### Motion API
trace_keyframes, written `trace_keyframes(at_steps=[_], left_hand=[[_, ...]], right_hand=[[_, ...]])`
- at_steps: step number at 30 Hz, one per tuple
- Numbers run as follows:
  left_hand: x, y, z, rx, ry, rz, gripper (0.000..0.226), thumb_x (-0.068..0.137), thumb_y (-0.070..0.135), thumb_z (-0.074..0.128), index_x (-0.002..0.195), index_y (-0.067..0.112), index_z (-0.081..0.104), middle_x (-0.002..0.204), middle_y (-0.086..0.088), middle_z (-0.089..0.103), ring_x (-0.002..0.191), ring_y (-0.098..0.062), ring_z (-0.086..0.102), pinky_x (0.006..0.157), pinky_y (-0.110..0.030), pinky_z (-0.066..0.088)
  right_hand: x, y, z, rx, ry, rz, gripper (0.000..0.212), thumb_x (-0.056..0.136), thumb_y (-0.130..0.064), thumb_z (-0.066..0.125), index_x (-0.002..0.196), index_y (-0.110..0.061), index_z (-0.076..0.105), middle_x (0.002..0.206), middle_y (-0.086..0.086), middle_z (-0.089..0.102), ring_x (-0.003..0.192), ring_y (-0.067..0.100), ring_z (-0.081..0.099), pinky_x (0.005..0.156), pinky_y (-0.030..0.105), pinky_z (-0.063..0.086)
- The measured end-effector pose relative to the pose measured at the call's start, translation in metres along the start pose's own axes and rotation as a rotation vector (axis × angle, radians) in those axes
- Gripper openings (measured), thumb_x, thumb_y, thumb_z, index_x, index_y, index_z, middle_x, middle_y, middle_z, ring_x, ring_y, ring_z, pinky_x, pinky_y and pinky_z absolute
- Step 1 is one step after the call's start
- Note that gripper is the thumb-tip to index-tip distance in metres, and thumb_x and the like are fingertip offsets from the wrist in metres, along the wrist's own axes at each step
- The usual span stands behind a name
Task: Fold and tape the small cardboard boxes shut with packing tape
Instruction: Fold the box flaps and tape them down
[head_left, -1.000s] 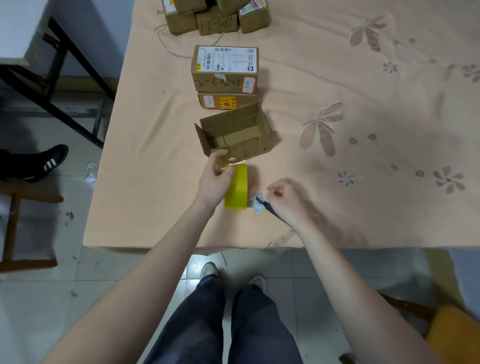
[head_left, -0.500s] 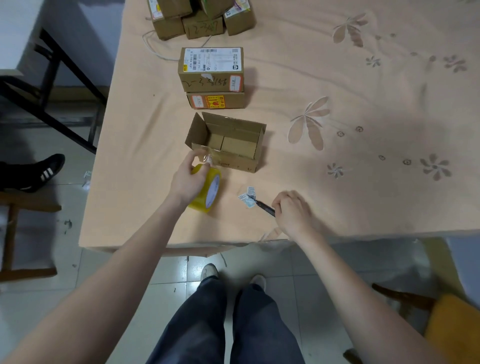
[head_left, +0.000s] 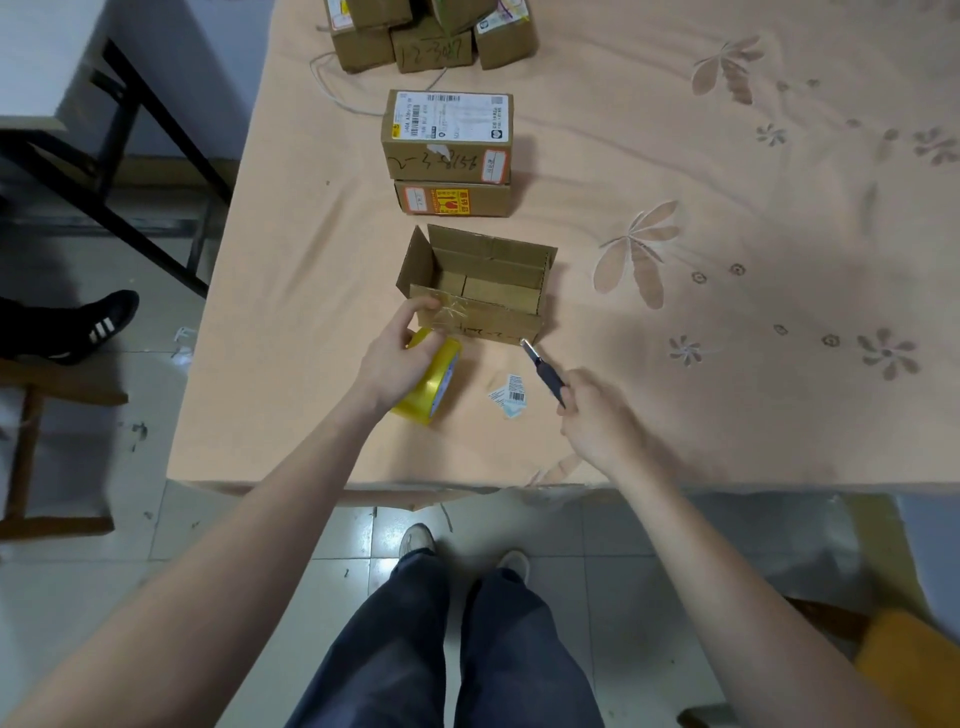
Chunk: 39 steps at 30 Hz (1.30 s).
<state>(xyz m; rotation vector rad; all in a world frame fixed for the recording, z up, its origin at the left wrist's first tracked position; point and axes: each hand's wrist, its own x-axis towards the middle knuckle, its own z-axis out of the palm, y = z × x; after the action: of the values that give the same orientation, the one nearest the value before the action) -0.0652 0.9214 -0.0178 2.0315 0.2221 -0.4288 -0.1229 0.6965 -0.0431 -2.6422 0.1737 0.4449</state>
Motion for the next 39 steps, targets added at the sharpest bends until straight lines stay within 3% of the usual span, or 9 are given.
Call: trace_keyframes(at_steps=[5, 8, 14, 18, 21, 23, 27, 33, 39], left_hand=[[0.001, -0.001, 0.001, 0.009, 0.009, 0.016, 0.04, 0.072, 0.049, 0.05, 0.111, 0.042, 0.051, 0.087, 0.004, 0.057, 0.09, -0.022, 0.052, 0.094, -0.042, 0.046], [0.002, -0.003, 0.001, 0.043, 0.016, 0.057, 0.033, 0.081, 0.045, 0.054, 0.114, 0.041, 0.05, 0.099, 0.005, 0.059, 0.09, -0.02, 0.051, 0.094, -0.041, 0.045], [0.003, -0.008, -0.004, 0.067, 0.03, 0.135, 0.036, 0.087, 0.039, 0.055, 0.121, 0.048, 0.046, 0.094, 0.01, 0.059, 0.091, -0.017, 0.053, 0.086, -0.034, 0.045], [0.005, -0.009, -0.005, 0.093, 0.055, 0.152, 0.044, 0.091, 0.04, 0.055, 0.127, 0.059, 0.039, 0.086, 0.021, 0.055, 0.084, -0.006, 0.053, 0.074, -0.022, 0.039], [0.01, -0.009, -0.005, 0.113, 0.071, 0.135, 0.042, 0.092, 0.042, 0.052, 0.13, 0.057, 0.041, 0.112, 0.016, 0.062, 0.097, -0.011, 0.054, 0.085, -0.026, 0.042], [0.01, -0.008, -0.005, 0.112, 0.088, 0.128, 0.045, 0.091, 0.043, 0.051, 0.131, 0.059, 0.037, 0.12, 0.016, 0.061, 0.105, -0.015, 0.055, 0.091, -0.029, 0.044], [0.004, -0.01, -0.006, 0.103, 0.117, 0.147, 0.043, 0.083, 0.05, 0.051, 0.123, 0.058, 0.039, 0.091, 0.012, 0.063, 0.093, -0.015, 0.058, 0.084, -0.035, 0.049], [0.007, -0.005, -0.01, 0.179, 0.104, 0.133, 0.048, 0.091, 0.034, 0.05, 0.133, 0.055, 0.039, 0.114, 0.007, 0.065, 0.098, -0.022, 0.057, 0.088, -0.035, 0.047], [0.008, 0.0, -0.018, 0.353, -0.019, 0.048, 0.057, 0.092, 0.034, 0.039, 0.136, 0.064, 0.019, 0.107, -0.005, 0.063, 0.097, -0.03, 0.055, 0.086, -0.041, 0.048]], right_hand=[[0.005, -0.02, -0.024, 0.426, 0.001, -0.04, 0.021, 0.098, -0.026, 0.041, 0.079, -0.034, 0.044, 0.068, -0.011, 0.045, 0.066, 0.016, 0.046, 0.057, 0.028, 0.034], [0.006, -0.032, -0.032, 0.376, -0.028, -0.122, 0.014, 0.093, -0.03, 0.053, 0.099, -0.025, 0.041, 0.075, -0.005, 0.05, 0.066, 0.014, 0.051, 0.06, 0.032, 0.041], [0.021, -0.055, -0.038, 0.25, 0.044, -0.263, 0.013, 0.093, -0.023, 0.056, 0.089, -0.016, 0.046, 0.068, -0.009, 0.048, 0.058, 0.002, 0.046, 0.051, 0.01, 0.033], [0.035, -0.068, -0.04, 0.128, 0.092, -0.281, 0.012, 0.091, -0.025, 0.059, 0.089, -0.014, 0.055, 0.078, 0.001, 0.061, 0.069, 0.017, 0.05, 0.055, 0.025, 0.033], [0.044, -0.075, -0.04, 0.096, 0.11, -0.283, 0.013, 0.09, -0.028, 0.061, 0.085, -0.016, 0.058, 0.073, 0.002, 0.064, 0.068, 0.022, 0.054, 0.061, 0.035, 0.046], [0.049, -0.078, -0.038, 0.06, 0.128, -0.282, 0.014, 0.09, -0.03, 0.061, 0.081, -0.019, 0.058, 0.066, -0.002, 0.061, 0.063, 0.022, 0.052, 0.059, 0.034, 0.045], [0.056, -0.08, -0.038, 0.015, 0.135, -0.277, 0.016, 0.09, -0.033, 0.06, 0.082, -0.02, 0.058, 0.067, -0.001, 0.062, 0.065, 0.024, 0.052, 0.057, 0.033, 0.044], [0.062, -0.079, -0.041, 0.022, 0.1, -0.274, 0.014, 0.09, -0.033, 0.06, 0.082, -0.022, 0.058, 0.065, -0.002, 0.061, 0.063, 0.022, 0.051, 0.059, 0.032, 0.043], [0.06, -0.083, -0.041, 0.027, 0.07, -0.289, 0.015, 0.09, -0.037, 0.058, 0.083, -0.024, 0.057, 0.069, 0.0, 0.065, 0.056, 0.022, 0.057, 0.059, 0.034, 0.048]])
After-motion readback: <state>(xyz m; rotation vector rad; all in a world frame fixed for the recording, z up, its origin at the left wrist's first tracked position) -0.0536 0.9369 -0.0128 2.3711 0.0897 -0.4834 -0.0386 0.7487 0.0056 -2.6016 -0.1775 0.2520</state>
